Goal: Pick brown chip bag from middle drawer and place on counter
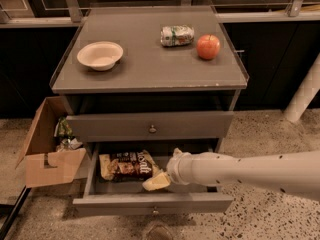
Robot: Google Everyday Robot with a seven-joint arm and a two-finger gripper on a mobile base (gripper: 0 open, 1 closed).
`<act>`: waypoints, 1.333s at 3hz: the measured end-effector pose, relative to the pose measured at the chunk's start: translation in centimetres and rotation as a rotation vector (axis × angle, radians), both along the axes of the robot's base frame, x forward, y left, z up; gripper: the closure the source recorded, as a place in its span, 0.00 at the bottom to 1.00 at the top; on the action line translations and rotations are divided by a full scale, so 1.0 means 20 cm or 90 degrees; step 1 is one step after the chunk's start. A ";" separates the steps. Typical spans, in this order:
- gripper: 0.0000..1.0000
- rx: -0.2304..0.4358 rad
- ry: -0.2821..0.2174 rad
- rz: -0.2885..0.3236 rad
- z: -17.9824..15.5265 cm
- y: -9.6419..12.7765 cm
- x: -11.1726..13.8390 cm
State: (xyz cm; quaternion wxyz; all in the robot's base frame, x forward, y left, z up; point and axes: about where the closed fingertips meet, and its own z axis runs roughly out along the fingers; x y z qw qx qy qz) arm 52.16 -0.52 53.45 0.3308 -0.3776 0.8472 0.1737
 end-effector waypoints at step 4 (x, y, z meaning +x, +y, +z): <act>0.00 0.067 0.036 0.036 -0.44 0.18 0.27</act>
Offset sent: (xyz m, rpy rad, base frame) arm 0.0355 0.0192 -0.0983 0.1391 0.0986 0.0411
